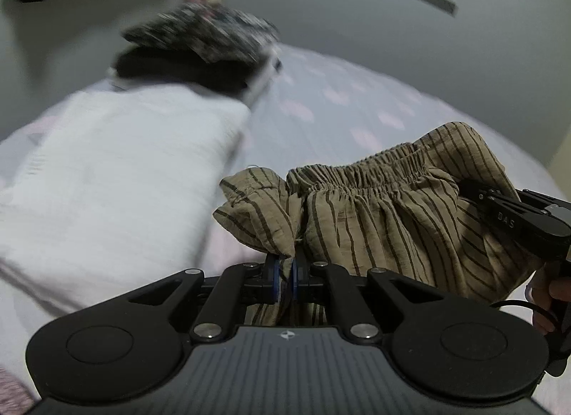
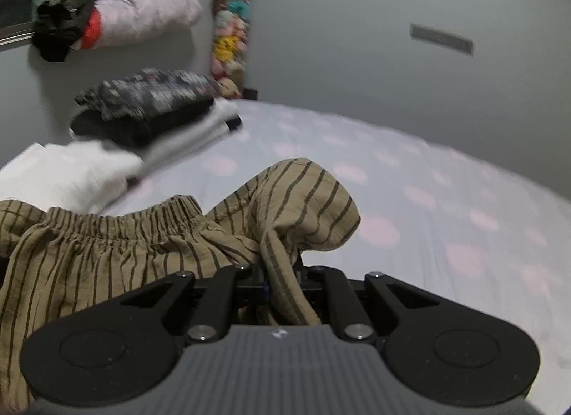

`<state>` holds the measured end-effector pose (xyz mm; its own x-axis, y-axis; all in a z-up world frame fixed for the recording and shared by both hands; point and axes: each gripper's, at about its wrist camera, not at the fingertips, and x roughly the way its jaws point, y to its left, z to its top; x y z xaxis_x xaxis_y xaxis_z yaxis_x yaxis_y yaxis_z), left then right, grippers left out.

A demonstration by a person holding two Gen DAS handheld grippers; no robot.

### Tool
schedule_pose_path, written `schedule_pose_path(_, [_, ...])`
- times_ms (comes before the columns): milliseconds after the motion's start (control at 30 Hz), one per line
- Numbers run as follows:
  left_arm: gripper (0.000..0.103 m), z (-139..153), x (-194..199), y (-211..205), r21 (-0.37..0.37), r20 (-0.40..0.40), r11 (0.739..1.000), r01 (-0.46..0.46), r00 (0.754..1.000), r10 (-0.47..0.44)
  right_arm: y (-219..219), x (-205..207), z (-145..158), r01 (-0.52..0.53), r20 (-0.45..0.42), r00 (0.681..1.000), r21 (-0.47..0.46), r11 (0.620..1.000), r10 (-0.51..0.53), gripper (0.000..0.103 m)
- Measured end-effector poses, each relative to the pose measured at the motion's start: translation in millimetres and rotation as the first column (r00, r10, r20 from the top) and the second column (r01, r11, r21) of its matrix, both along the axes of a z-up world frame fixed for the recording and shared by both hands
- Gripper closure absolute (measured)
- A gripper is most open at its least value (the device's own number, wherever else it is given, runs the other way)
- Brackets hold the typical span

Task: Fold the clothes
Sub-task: 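Lift the striped garment with both grippers toward the white towel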

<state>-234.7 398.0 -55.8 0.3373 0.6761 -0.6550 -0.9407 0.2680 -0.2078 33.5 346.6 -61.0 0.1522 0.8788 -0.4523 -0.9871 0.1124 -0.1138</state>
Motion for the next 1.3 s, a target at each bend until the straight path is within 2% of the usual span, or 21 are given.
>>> schedule_pose_path(100, [0.096,17,-18,-2,0.018,0.042,0.995,-0.096,0.995,0.095,23,-20,27,-0.078,0.053,0.996,0.026,0.997,0.076,0.092])
schedule_pose_path(167, [0.096,26,-32,-4,0.015,0.075,0.985,-0.172,0.982,0.171,41,-39,45,-0.145,0.103,0.985,0.043,0.989,0.140,0.092])
schedule_pose_path(333, [0.096,45,-65,-6,-0.011,0.147,0.933,-0.361,0.922,0.359,95,-96,84,-0.329,0.192,0.930,0.060,0.942,0.313,0.093])
schedule_pose_path(400, [0.096,48,-78,-4,-0.038,0.167,0.904,-0.427,0.889,0.427,117,-121,96,-0.411,0.213,0.895,0.055,0.910,0.391,0.093])
schedule_pose_path(567, [0.096,47,-105,0,-0.095,0.206,0.839,-0.536,0.814,0.544,171,-191,104,-0.578,0.289,0.777,-0.021,0.816,0.559,0.093])
schedule_pose_path(733, [0.096,41,-130,16,-0.150,0.220,0.791,-0.593,0.760,0.611,212,-250,94,-0.647,0.344,0.683,-0.125,0.752,0.645,0.093])
schedule_pose_path(800, [0.096,36,-140,21,-0.169,0.217,0.771,-0.614,0.740,0.637,224,-266,88,-0.655,0.357,0.660,-0.158,0.739,0.662,0.093])
schedule_pose_path(1000, [0.096,15,-161,32,-0.226,0.201,0.731,-0.644,0.703,0.682,259,-296,62,-0.657,0.347,0.627,-0.245,0.713,0.698,0.092])
schedule_pose_path(1167, [0.095,-4,-166,43,-0.259,0.161,0.722,-0.642,0.708,0.688,283,-301,32,-0.644,0.317,0.619,-0.317,0.696,0.718,0.092])
schedule_pose_path(1233, [0.095,-8,-166,45,-0.268,0.151,0.720,-0.640,0.710,0.688,288,-300,23,-0.635,0.302,0.628,-0.333,0.697,0.717,0.090])
schedule_pose_path(1300, [0.095,-10,-167,46,-0.273,0.144,0.720,-0.638,0.713,0.687,292,-298,20,-0.626,0.296,0.643,-0.329,0.707,0.707,0.084])
